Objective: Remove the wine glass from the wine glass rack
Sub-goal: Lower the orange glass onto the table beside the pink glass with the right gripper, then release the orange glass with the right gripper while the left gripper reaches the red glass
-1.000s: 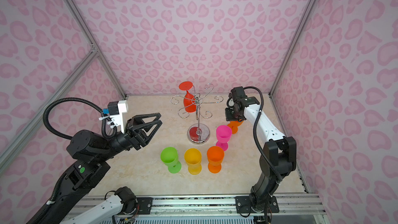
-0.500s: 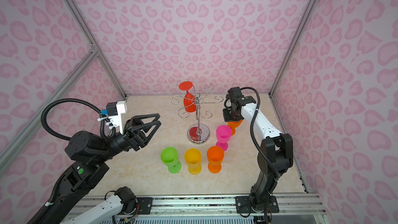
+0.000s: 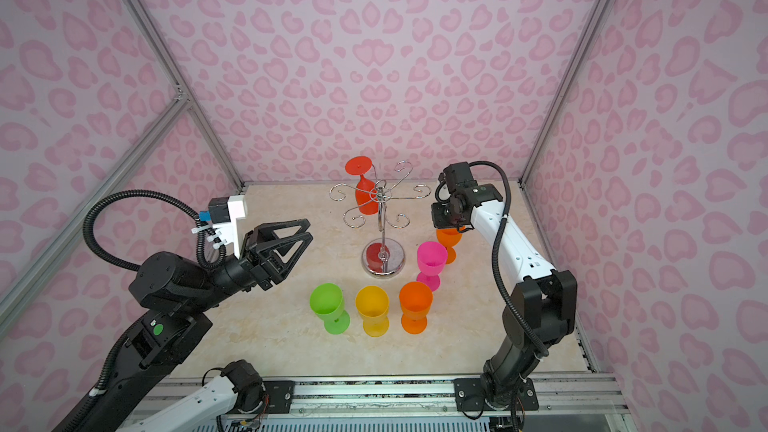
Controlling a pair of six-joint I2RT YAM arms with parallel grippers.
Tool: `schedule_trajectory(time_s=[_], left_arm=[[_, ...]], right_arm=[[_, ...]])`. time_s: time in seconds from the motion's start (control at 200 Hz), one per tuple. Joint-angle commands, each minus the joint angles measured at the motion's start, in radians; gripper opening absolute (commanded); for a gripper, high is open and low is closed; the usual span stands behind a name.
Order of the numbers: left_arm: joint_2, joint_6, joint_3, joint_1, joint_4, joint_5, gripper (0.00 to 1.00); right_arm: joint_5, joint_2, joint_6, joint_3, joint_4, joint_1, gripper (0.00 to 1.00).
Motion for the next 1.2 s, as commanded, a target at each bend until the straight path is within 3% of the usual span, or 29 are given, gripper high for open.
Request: schedule_trajectory(time_s=[0.0, 0.12, 0.21, 0.415, 0.58, 0.715, 0.835, 1.195], left_arm=[[0.013, 0.005, -0.001, 0.001, -0.002, -0.023, 0.58], [0.049, 0.001, 0.028, 0.017, -0.043, -0.061, 0.57], [0.092, -0.030, 0.058, 0.080, -0.064, -0.049, 0.57], [0.245, -0.167, 0.124, 0.371, -0.001, 0.131, 0.56], [0.482, -0.237, 0.291, 0.499, -0.006, 0.302, 0.57], [0.697, -0.257, 0.460, 0.516, -0.049, 0.417, 0.57], [0.831, -0.285, 0.509, 0.518, -0.043, 0.440, 0.57], [0.957, -0.315, 0.494, 0.500, 0.012, 0.458, 0.55]], right_arm=[[-0.026, -0.041, 0.027, -0.017, 0.042, -0.004, 0.28], [-0.049, -0.117, 0.052, -0.055, 0.077, -0.026, 0.29], [-0.058, -0.202, 0.085, -0.132, 0.145, -0.050, 0.29], [-0.085, -0.380, 0.156, -0.265, 0.245, -0.128, 0.31], [-0.075, -0.455, 0.156, -0.308, 0.227, -0.150, 0.33], [-0.064, -0.513, 0.169, -0.353, 0.232, -0.175, 0.34], [-0.071, -0.547, 0.174, -0.382, 0.225, -0.195, 0.35], [-0.084, -0.591, 0.176, -0.414, 0.221, -0.220, 0.36]])
